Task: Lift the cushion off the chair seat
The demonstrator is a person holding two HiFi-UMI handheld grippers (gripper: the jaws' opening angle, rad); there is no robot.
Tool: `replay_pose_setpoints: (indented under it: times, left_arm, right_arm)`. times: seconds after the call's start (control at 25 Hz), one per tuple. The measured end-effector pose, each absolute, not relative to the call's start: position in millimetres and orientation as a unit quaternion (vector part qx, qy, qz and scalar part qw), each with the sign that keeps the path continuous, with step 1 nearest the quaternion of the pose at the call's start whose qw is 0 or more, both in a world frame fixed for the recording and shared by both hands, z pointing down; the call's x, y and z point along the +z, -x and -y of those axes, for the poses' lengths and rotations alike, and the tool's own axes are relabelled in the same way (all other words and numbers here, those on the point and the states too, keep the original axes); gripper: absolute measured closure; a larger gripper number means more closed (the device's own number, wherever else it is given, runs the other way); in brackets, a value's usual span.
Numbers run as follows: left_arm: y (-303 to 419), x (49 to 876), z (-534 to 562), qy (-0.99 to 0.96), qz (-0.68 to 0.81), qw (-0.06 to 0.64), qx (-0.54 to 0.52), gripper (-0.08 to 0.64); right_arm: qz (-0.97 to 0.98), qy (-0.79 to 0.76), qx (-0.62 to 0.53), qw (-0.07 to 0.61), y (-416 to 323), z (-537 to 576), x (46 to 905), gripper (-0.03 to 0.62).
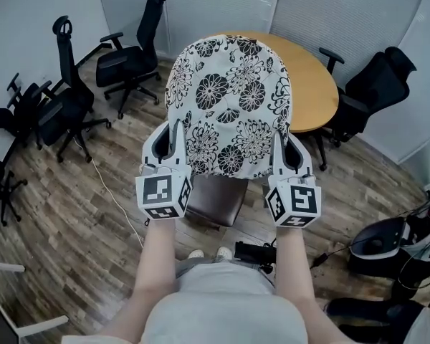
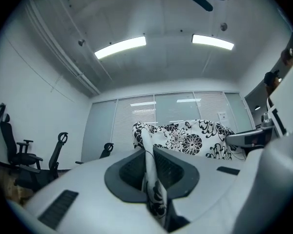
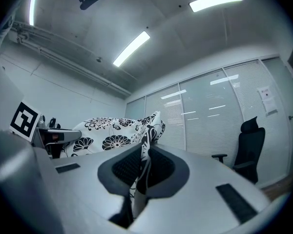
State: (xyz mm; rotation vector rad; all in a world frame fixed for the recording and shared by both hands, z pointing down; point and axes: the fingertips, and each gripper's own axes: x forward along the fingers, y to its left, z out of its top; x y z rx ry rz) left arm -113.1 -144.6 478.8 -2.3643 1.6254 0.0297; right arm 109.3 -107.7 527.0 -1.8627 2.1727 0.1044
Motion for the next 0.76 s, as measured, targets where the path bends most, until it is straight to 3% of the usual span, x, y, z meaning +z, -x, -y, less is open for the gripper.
replay_pose_setpoints:
  times: [0.76]
  left_arm:
    - [96.5,469.2,130.7,0.811,-0.556,0.182,-0.016,0.526]
  right_arm:
    - [-0.739,0.661,0.058,0.119,-95.6,94.2,515.2,0.554]
